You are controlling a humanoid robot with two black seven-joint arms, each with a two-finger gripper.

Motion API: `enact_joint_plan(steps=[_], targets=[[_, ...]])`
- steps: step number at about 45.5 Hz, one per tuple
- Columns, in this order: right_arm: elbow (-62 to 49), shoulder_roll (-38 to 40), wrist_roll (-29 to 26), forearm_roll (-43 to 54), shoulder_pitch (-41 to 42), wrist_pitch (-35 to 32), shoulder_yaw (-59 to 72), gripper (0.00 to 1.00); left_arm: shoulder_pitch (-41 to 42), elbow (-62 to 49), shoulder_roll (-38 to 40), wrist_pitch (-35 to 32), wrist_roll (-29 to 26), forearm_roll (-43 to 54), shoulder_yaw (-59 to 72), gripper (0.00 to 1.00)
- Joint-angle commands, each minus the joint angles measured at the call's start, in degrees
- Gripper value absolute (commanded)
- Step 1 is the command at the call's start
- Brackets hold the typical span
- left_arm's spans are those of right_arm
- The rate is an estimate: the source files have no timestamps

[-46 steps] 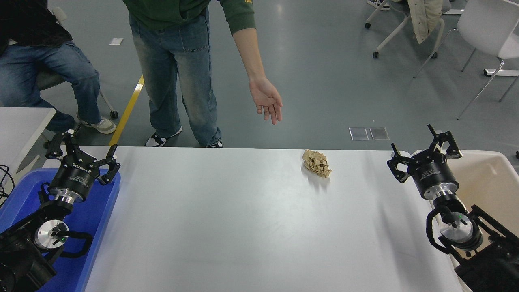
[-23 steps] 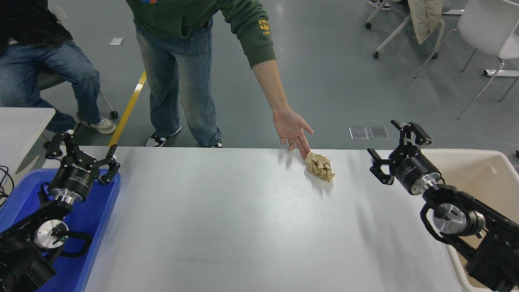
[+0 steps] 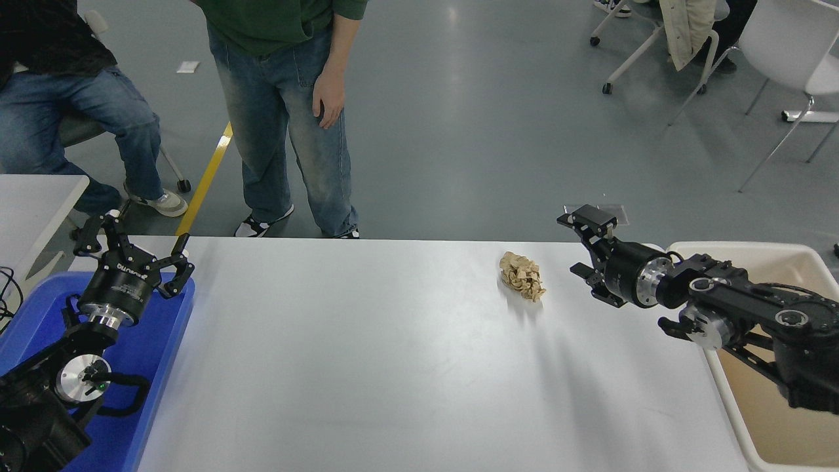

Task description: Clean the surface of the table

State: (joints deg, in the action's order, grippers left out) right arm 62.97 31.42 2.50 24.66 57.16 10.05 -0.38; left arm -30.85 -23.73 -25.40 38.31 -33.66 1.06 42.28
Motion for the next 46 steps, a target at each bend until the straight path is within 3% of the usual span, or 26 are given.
enact_joint_plan(steps=[1,14,22,28,33,38,46], targets=[[1.4,-4.9,-4.7,8.5,13.2,10.9,19.9,0.99,0.0,0.0,0.0,0.0,0.0,0.0,0.0,1.0],[-0.7,-12.2,-4.6,19.5,15.9,18.2,29.5,0.99,0.0,0.0,0.0,0.0,0.0,0.0,0.0,1.0],[-9.3,-15.3,-4.0,28.0,13.2,21.1,32.0,0.99,0.0,0.0,0.0,0.0,0.0,0.0,0.0,1.0],[-20.9,-19.9,-1.5,29.0,9.5,21.2,35.9,0.99,0.0,0.0,0.0,0.0,0.0,0.0,0.0,1.0],[-23.6,-21.5,1.5,28.7,8.1,21.2,35.9,0.99,0.0,0.0,0.0,0.1,0.0,0.0,0.0,1.0],[-28.6,-27.8,1.7,29.1,6.0,21.3,37.8,0.99,0.0,0.0,0.0,0.1,0.0,0.0,0.0,1.0],[-38.3,-31.4,1.8,28.8,1.9,21.4,38.2,0.99,0.0,0.0,0.0,0.1,0.0,0.0,0.0,1.0]])
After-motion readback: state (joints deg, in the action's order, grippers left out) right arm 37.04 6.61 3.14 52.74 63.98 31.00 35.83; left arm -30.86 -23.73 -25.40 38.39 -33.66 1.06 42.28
